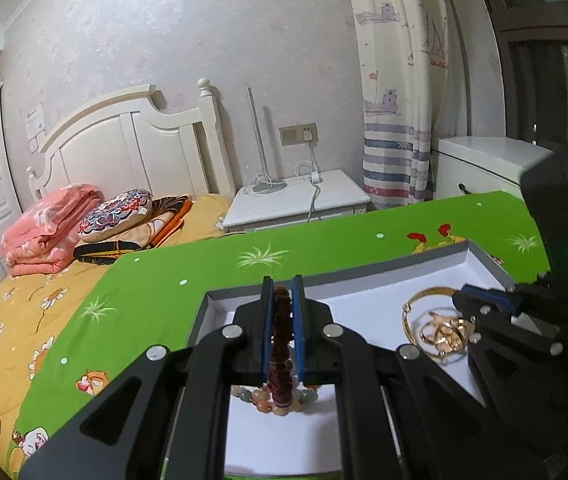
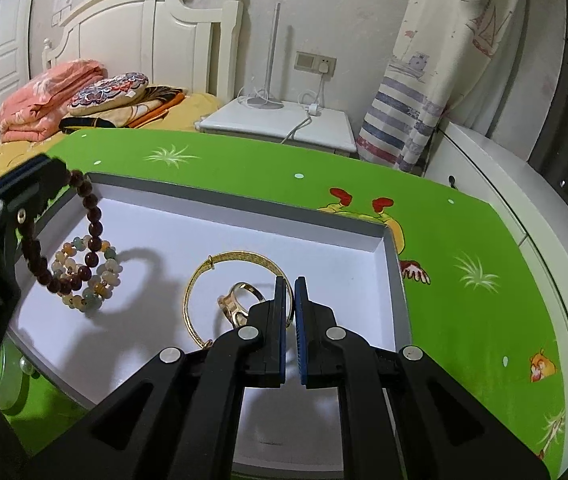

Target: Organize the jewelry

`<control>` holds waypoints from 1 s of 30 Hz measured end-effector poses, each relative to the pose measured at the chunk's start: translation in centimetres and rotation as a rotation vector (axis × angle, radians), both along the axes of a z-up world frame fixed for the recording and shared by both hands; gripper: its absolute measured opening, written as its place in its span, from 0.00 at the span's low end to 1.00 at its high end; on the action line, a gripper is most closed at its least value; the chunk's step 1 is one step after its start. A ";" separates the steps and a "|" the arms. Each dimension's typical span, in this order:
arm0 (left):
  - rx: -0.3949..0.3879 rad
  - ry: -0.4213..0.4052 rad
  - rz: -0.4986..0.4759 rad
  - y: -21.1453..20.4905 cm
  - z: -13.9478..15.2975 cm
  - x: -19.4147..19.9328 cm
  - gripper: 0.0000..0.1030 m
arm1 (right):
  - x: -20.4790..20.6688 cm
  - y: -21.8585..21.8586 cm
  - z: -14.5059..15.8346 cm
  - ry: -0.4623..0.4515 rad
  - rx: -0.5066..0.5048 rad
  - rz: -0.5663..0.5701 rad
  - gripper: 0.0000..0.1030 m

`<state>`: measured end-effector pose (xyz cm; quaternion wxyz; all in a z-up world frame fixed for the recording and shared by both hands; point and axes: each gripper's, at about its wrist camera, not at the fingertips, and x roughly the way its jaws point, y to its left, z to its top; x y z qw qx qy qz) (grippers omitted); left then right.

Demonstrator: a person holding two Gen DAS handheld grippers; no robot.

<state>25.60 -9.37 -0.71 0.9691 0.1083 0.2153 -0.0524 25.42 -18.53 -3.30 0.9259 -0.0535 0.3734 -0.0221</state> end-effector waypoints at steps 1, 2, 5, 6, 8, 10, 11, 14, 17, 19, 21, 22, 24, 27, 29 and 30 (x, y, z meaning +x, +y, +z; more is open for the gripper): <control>0.003 0.002 0.000 -0.1 -0.1 0.0 0.09 | 0.1 0.0 0.0 0.001 -0.002 -0.005 0.08; 0.011 0.005 0.000 -0.2 -0.2 0.1 0.10 | 0.2 -0.1 0.0 0.003 -0.002 -0.013 0.08; 0.044 -0.015 0.013 -0.5 -0.1 -0.1 0.70 | 0.4 -0.3 0.0 0.013 0.020 -0.024 0.09; 0.044 -0.036 0.020 -0.4 0.1 -0.4 0.79 | 0.5 -0.4 0.0 0.027 0.029 -0.020 0.10; 0.033 -0.056 0.043 0.3 0.6 -0.9 0.84 | 0.7 -0.7 -0.2 0.052 0.032 -0.020 0.13; 0.016 -0.036 0.044 1.1 0.8 -1.1 0.84 | 0.3 -1.3 -0.2 0.048 0.046 -0.026 0.15; 0.003 -0.034 0.052 1.7 0.9 -1.4 0.84 | 0.2 -1.6 -0.2 0.048 0.055 -0.030 0.15; -0.049 0.004 0.055 3.8 0.8 -2.5 0.94 | -0.9 -2.8 -0.1 0.039 0.096 -0.047 0.16; -0.044 0.067 0.047 5.4 0.1 -4.1 0.95 | -3.1 -4.2 0.4 0.032 0.160 -0.035 0.19; -0.015 0.110 0.014 5.9 -0.4 -5.6 0.95 | -5.1 -5.2 0.6 0.032 0.179 -0.020 0.19; 0.025 0.162 -0.007 6.6 -1.3 -7.5 0.96 | -7.1 -6.3 0.3 0.062 0.213 0.002 0.19; 0.023 0.181 -0.001 7.3 -1.8 -8.3 0.96 | -8.5 -7.2 0.2 0.057 0.250 0.028 0.19; -0.019 0.226 0.035 9.5 -2.6 -9.4 0.96 | -10.7 -8.6 0.5 0.033 0.303 0.081 0.19; -0.100 0.257 0.074 12.9 -2.8 -9.8 0.95 | -12.9 -9.8 1.0 0.017 0.294 0.020 0.47; -0.095 0.264 0.092 14.2 -2.8 -9.7 0.95 | -14.1 -10.4 1.4 -0.009 0.314 0.009 0.83; -0.091 0.267 0.094 14.6 -2.8 -9.8 0.95 | -14.5 -10.6 1.5 -0.021 0.309 0.009 0.92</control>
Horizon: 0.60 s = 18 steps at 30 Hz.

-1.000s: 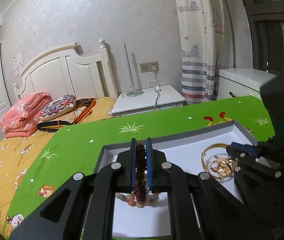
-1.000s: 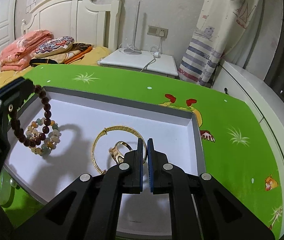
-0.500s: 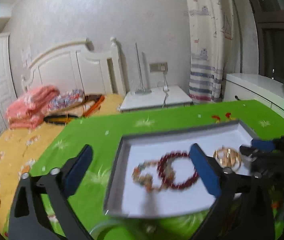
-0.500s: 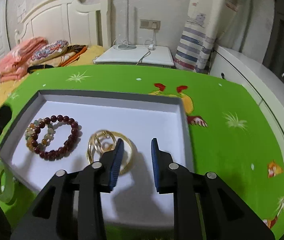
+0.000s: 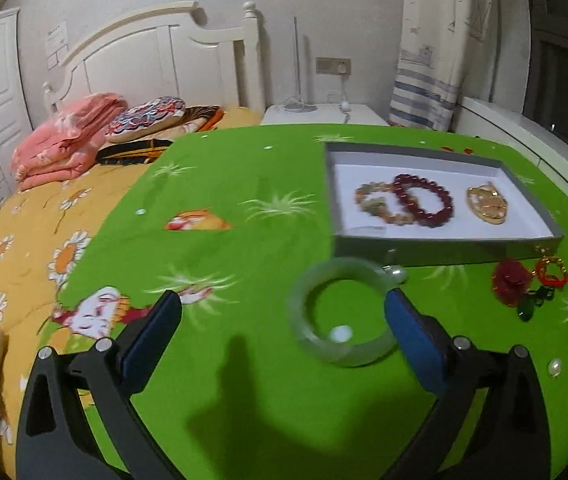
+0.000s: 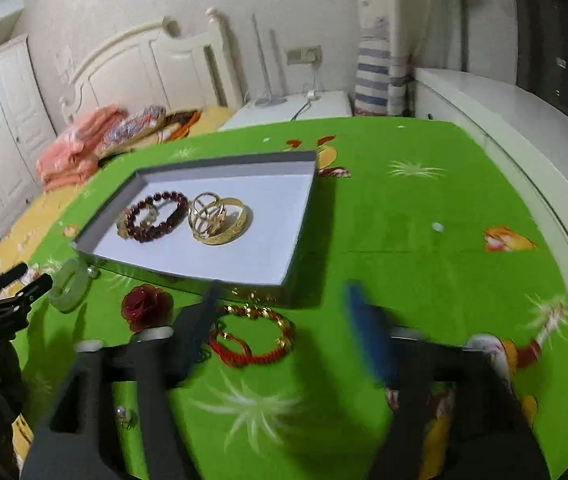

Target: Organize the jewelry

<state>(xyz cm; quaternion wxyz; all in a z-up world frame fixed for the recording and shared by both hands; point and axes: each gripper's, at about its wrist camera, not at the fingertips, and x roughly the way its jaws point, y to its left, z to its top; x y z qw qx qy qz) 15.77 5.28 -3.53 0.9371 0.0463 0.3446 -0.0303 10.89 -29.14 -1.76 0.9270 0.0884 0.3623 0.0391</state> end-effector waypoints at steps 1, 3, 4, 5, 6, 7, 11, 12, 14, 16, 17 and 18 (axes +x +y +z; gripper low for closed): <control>0.002 0.005 0.000 0.2 0.0 -0.1 0.95 | -0.4 0.1 0.1 -0.005 -0.042 -0.005 0.92; 0.005 0.020 -0.019 0.1 -0.2 -0.5 0.95 | -0.5 0.2 0.1 0.007 -0.091 -0.015 0.92; 0.009 0.024 -0.032 -0.2 -0.2 -0.7 0.95 | -0.8 0.2 0.1 0.012 -0.087 -0.015 0.92; 0.009 0.032 -0.046 -0.5 -0.4 -1.1 0.95 | -0.9 0.1 0.0 0.016 -0.072 -0.016 0.92; -0.002 0.039 -0.057 -0.9 -0.5 -1.2 0.95 | -1.2 0.2 0.0 0.019 -0.063 -0.020 0.92; -0.013 0.044 -0.067 -1.3 -0.6 -1.3 0.95 | -1.5 0.7 -0.1 0.017 -0.062 -0.012 0.92; 0.001 0.024 -0.087 -2.5 -0.3 -2.0 0.95 | -2.5 3.4 0.0 -0.007 -0.091 0.042 0.92; -0.001 0.016 -0.090 -2.7 -0.1 -2.2 0.95 | -2.6 4.0 0.1 -0.014 -0.087 0.055 0.92; -0.001 0.006 -0.081 -3.2 0.2 -2.5 0.95 | -2.8 5.2 0.4 -0.035 -0.083 0.074 0.92; 0.026 0.004 -0.038 -3.7 0.4 -2.6 0.95 | -2.9 6.3 0.6 -0.051 -0.089 0.084 0.92; 0.036 0.002 -0.021 -3.9 0.5 -2.5 0.95 | -3.0 6.8 0.7 -0.056 -0.095 0.090 0.92; 0.031 -0.001 -0.021 -4.1 0.7 -2.5 0.95 | -3.0 7.1 0.7 -0.058 -0.106 0.097 0.92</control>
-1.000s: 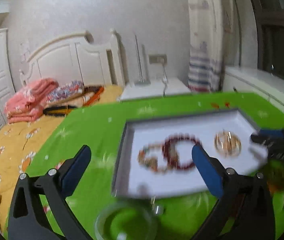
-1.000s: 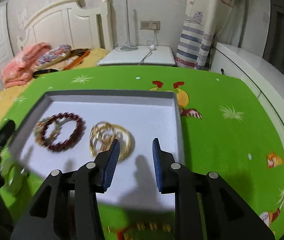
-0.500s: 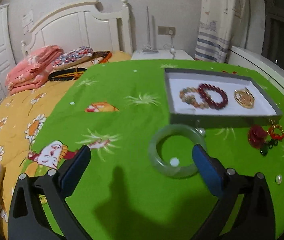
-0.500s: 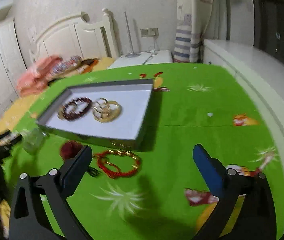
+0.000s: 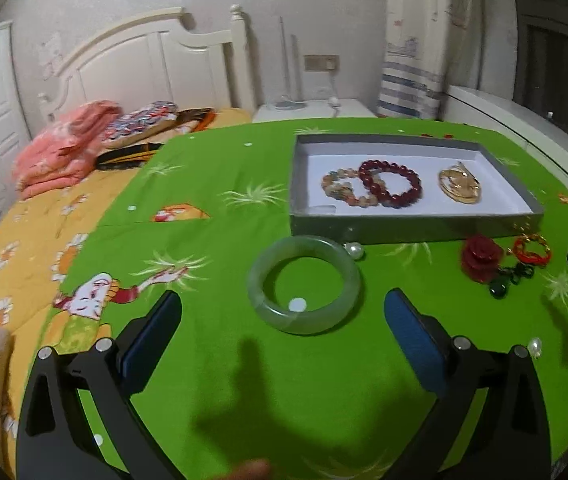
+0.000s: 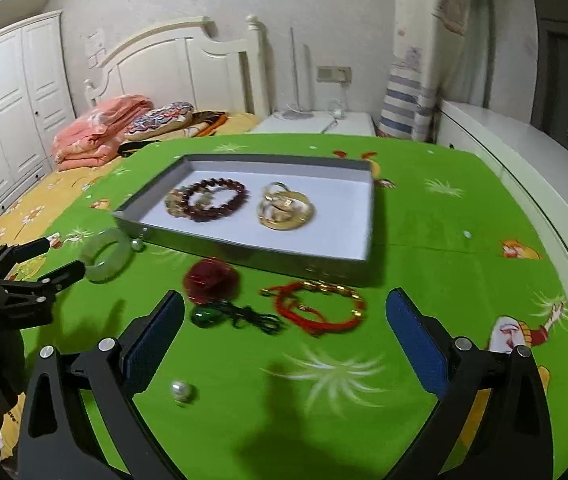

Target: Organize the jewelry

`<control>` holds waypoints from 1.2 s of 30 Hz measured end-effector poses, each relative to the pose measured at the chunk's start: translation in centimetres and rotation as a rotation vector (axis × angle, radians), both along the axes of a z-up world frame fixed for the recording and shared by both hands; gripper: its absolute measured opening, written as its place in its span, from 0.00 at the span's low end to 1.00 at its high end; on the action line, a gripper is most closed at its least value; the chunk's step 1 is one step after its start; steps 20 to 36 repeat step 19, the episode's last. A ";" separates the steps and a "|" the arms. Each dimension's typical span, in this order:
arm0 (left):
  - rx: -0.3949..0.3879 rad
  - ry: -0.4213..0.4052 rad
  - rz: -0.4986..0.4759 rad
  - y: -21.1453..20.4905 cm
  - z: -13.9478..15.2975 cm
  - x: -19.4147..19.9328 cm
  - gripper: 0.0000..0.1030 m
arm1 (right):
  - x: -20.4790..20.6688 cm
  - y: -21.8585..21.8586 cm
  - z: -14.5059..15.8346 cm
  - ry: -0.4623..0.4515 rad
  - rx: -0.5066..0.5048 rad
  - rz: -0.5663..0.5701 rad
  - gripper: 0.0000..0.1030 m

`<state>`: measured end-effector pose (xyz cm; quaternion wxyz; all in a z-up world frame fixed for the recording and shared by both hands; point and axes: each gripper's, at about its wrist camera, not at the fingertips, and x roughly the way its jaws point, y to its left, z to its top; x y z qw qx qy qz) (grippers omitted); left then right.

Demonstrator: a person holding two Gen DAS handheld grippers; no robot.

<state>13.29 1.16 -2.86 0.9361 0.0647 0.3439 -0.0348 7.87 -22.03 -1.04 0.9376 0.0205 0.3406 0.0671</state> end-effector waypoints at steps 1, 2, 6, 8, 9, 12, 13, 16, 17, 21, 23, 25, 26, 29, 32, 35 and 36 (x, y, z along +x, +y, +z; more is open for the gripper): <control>-0.018 0.002 -0.018 0.0 0.1 0.1 0.95 | 0.0 0.2 -0.1 0.001 -0.018 0.003 0.92; -0.034 0.008 -0.036 0.0 0.2 0.3 0.96 | 0.0 0.2 -0.1 0.002 -0.029 -0.001 0.92; -0.059 0.058 -0.051 0.1 -0.4 1.8 0.96 | -0.1 -0.7 -0.4 0.010 -0.023 -0.023 0.92; -0.056 0.017 -0.025 0.2 -0.3 1.7 0.96 | -0.1 -1.3 -0.5 0.014 -0.023 -0.039 0.92; -0.065 0.019 -0.043 0.0 -0.2 1.7 0.96 | -0.1 -1.6 -0.6 0.015 -0.021 -0.046 0.92; -0.027 0.059 -0.036 -1.5 -0.3 2.4 0.96 | 0.1 -2.9 -0.7 0.020 -0.026 -0.078 0.92; 0.020 0.090 -0.029 -2.5 -0.8 2.7 0.96 | 0.3 -3.3 -0.8 0.025 -0.039 -0.092 0.92; 0.131 0.198 -0.070 -5.7 -2.5 3.6 0.96 | 2.0 -5.5 -2.3 0.130 -0.116 -0.188 0.92; 0.153 0.187 -0.070 -6.6 -2.8 3.8 0.96 | 2.4 -6.5 -2.9 0.166 -0.112 -0.220 0.92; 0.095 0.218 -0.069 -6.9 -2.9 4.4 0.96 | 3.4 -8.7 -3.9 0.226 -0.087 -0.264 0.92; 0.095 0.218 -0.069 -6.9 -2.9 4.4 0.96 | 3.4 -8.7 -3.9 0.226 -0.087 -0.264 0.92; 0.095 0.218 -0.069 -6.9 -2.9 4.4 0.96 | 3.4 -8.7 -3.9 0.226 -0.087 -0.264 0.92; 0.095 0.218 -0.069 -6.9 -2.9 4.4 0.96 | 3.4 -8.7 -3.9 0.226 -0.087 -0.264 0.92; 0.095 0.218 -0.069 -6.9 -2.9 4.4 0.96 | 3.4 -8.7 -3.9 0.226 -0.087 -0.264 0.92; 0.095 0.218 -0.069 -6.9 -2.9 4.4 0.96 | 3.4 -8.7 -3.9 0.226 -0.087 -0.264 0.92; 0.095 0.218 -0.069 -6.9 -2.9 4.4 0.96 | 3.4 -8.7 -3.9 0.226 -0.087 -0.264 0.92; 0.095 0.218 -0.069 -6.9 -2.9 4.4 0.96 | 3.4 -8.7 -3.9 0.226 -0.087 -0.264 0.92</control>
